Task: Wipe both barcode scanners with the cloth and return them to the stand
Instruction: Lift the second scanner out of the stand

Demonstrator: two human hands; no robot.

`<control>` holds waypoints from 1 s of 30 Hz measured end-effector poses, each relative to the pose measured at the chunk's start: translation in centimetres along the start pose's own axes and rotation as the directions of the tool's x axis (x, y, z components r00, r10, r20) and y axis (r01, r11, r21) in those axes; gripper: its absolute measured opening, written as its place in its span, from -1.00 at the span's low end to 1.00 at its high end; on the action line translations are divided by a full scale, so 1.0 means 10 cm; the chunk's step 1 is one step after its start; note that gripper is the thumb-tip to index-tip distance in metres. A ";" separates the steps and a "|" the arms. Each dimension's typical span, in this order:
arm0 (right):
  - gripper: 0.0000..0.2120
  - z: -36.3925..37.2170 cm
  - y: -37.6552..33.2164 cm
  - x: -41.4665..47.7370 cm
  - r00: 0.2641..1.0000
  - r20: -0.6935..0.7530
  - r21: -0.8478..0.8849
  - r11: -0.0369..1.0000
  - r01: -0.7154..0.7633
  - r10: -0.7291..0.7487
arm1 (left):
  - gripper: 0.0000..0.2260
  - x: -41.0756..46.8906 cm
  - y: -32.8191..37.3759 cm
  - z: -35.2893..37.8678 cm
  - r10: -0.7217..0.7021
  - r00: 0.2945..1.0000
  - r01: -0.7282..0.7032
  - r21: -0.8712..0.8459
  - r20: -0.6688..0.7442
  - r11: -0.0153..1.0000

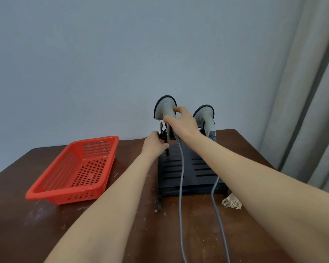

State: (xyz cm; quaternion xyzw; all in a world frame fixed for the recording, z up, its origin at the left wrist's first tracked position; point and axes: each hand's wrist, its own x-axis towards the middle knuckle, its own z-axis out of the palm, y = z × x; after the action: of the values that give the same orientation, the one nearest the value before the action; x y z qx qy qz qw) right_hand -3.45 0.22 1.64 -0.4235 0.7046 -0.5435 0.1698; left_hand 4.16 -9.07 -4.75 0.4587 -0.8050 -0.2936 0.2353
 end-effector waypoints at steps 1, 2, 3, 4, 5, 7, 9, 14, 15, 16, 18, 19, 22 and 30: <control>-0.45 -0.03 0.00 -0.02 1.000 -0.002 0.013 1.000 0.004 -0.004 | -0.47 -0.02 0.03 -0.04 -0.002 1.000 0.002 0.015 0.009 1.000; -0.45 -0.05 -0.01 -0.03 1.000 -0.001 0.029 0.999 0.013 -0.013 | -0.44 -0.05 0.06 -0.07 -0.003 1.000 0.003 0.038 0.012 0.999; -0.46 -0.08 -0.02 -0.06 1.000 0.000 0.043 0.999 0.016 -0.016 | -0.44 -0.08 0.09 -0.11 -0.005 1.000 0.005 0.054 0.008 0.999; -0.46 -0.11 -0.02 -0.08 1.000 -0.001 0.058 0.998 0.019 -0.019 | -0.47 -0.11 0.11 -0.14 -0.005 1.000 0.005 0.073 0.000 0.997; -0.47 -0.13 -0.03 -0.11 1.000 0.002 0.070 0.997 0.020 -0.020 | -0.52 -0.14 0.14 -0.18 -0.007 1.000 0.008 0.085 -0.018 0.996; -0.48 -0.19 -0.06 -0.20 1.000 0.014 0.098 0.995 0.025 -0.027 | -0.60 -0.22 0.20 -0.28 -0.017 0.997 0.023 0.087 -0.070 0.996; -0.49 -0.24 -0.07 -0.29 0.999 0.025 0.122 0.992 0.024 -0.028 | -0.83 -0.30 0.24 -0.36 -0.009 0.994 0.015 0.052 -0.109 0.999; -0.65 -0.39 -0.11 -0.54 0.997 0.079 0.168 0.986 0.013 -0.026 | -0.86 -0.57 0.33 -0.53 -0.110 0.991 0.075 -0.354 -0.079 0.932; -0.81 -0.44 -0.11 -0.59 0.995 0.095 0.184 0.983 0.021 -0.039 | -0.94 -0.65 0.37 -0.55 -0.125 0.992 0.100 -0.467 -0.023 0.879; -0.96 -0.47 -0.12 -0.67 0.993 0.106 0.198 0.980 0.023 -0.044 | -0.91 -0.71 0.39 -0.57 -0.129 0.991 0.128 -0.554 0.038 0.822; -0.91 -0.52 -0.10 -0.76 0.988 0.143 0.219 0.975 0.028 -0.060 | -0.78 -0.83 0.43 -0.58 -0.115 0.984 0.178 -0.661 0.138 0.729; -0.89 -0.55 -0.09 -0.80 0.984 0.164 0.229 0.973 0.030 -0.069 | -0.71 -0.89 0.45 -0.58 -0.101 0.979 0.195 -0.696 0.175 0.691; -0.80 -0.63 -0.04 -0.91 0.962 0.257 0.287 0.958 0.016 -0.093 | -0.56 -1.07 0.52 -0.57 -0.064 0.967 0.234 -0.768 0.245 0.596; -0.81 -0.72 0.19 -1.08 0.885 0.459 0.524 0.828 -0.200 -0.076 | -0.66 -1.42 0.60 -0.43 -0.057 0.963 0.269 -0.912 0.265 0.310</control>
State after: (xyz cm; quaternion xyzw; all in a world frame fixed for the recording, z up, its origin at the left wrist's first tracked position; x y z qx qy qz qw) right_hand -2.92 13.27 0.08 -0.4481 0.4679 -0.6026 0.4660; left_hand 10.01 4.70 0.89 0.2874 -0.4524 -0.7678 0.3511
